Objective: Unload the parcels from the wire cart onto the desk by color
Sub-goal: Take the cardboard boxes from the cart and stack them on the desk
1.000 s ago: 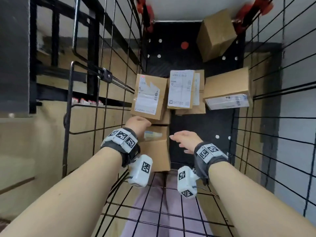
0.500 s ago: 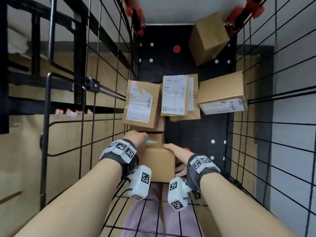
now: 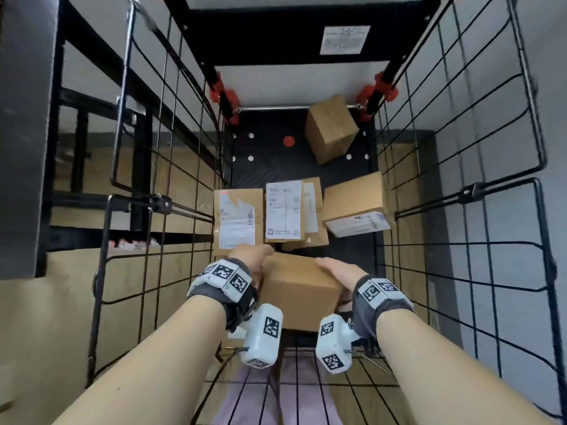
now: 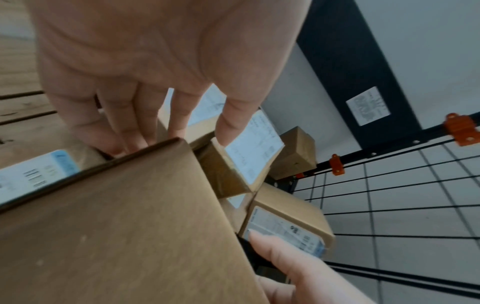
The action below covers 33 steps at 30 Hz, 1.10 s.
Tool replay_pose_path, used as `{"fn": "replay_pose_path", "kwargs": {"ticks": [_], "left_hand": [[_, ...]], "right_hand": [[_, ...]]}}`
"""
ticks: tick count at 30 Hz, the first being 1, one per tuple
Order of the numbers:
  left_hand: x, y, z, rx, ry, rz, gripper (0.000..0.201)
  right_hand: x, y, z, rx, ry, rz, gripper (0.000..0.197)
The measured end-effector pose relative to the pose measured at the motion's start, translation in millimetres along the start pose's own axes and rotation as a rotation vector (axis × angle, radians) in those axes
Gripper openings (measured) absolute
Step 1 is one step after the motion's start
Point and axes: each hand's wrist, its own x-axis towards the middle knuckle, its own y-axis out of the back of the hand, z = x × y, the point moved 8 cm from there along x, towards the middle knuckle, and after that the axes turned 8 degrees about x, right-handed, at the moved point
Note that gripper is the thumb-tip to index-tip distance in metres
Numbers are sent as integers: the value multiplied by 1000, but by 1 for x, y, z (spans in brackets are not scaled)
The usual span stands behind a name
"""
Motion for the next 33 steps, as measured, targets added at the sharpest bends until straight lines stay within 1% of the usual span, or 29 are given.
{"fn": "replay_pose_path", "kwargs": {"ticks": [2, 5, 9, 11, 12, 14, 16, 19, 22, 23, 25, 26, 27, 29, 30, 33], "left_hand": [[-18, 5, 14, -18, -29, 4, 19], [-52, 12, 35, -36, -63, -2, 19], [-100, 22, 62, -126, -136, -13, 27], [-124, 31, 75, -151, -176, -10, 26], [-135, 37, 81, -168, -207, 0, 24], [-157, 51, 93, -224, -279, 13, 23], [-181, 67, 103, -265, -337, 37, 27], [-218, 95, 114, -271, -438, 90, 32], [-254, 130, 115, -284, -553, 150, 36], [-267, 143, 112, -287, -595, 162, 34], [-293, 170, 101, -295, -667, 194, 21], [-306, 184, 95, -291, -710, 211, 14], [-318, 199, 88, -295, -759, 223, 16], [-340, 229, 72, -316, -837, 248, 32], [-352, 245, 63, -332, -874, 260, 37], [-387, 296, 35, -395, -989, 300, 36]], "right_hand": [[-16, 10, -8, 61, 29, 13, 96], [-49, 27, -25, 105, 85, 32, 102], [-97, 56, -59, 200, 208, 121, 96], [-125, 72, -77, 214, 291, 171, 96], [-138, 80, -87, 242, 338, 188, 91], [-168, 92, -105, 271, 431, 207, 75], [-203, 100, -124, 234, 533, 213, 60], [-255, 107, -143, 242, 663, 273, 44], [-312, 99, -152, 278, 767, 314, 35], [-329, 93, -154, 296, 798, 319, 33], [-363, 75, -156, 325, 873, 327, 33], [-378, 66, -154, 377, 901, 321, 35], [-392, 54, -152, 458, 906, 281, 34], [-418, 28, -150, 577, 934, 210, 24], [-434, 14, -150, 602, 956, 188, 22], [-486, -27, -155, 610, 1061, 139, 23]]}}
